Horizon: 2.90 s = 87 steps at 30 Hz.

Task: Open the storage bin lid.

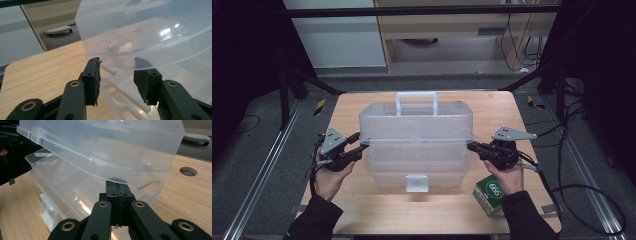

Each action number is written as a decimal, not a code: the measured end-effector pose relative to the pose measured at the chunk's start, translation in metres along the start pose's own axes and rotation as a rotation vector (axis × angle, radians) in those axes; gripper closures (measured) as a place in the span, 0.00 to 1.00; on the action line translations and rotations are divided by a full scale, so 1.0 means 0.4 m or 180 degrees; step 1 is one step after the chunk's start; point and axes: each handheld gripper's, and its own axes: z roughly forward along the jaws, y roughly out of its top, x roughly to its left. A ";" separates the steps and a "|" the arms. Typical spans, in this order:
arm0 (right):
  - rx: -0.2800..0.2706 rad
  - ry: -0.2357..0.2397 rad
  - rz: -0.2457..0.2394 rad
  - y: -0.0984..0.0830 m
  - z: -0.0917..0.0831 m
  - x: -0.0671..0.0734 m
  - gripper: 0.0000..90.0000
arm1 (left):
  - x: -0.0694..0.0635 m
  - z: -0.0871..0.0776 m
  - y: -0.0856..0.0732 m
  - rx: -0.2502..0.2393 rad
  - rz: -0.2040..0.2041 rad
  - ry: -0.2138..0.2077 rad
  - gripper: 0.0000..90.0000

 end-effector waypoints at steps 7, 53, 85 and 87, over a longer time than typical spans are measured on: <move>0.0007 -0.0001 -0.0005 0.000 0.001 0.000 1.00 | 0.008 0.004 0.001 -0.0153 0.0042 -0.0021 0.62; 0.0810 -0.0324 0.0112 -0.076 0.073 -0.026 0.83 | 0.007 0.003 0.045 -0.0163 0.0174 0.0048 0.70; 0.0853 -0.0295 0.0179 -0.077 0.077 -0.024 0.86 | 0.051 0.057 0.156 -0.0246 0.0053 0.0209 0.72; 0.0854 -0.0295 0.0182 -0.077 0.077 -0.024 0.86 | 0.054 0.061 0.163 -0.0230 0.0063 0.0224 0.73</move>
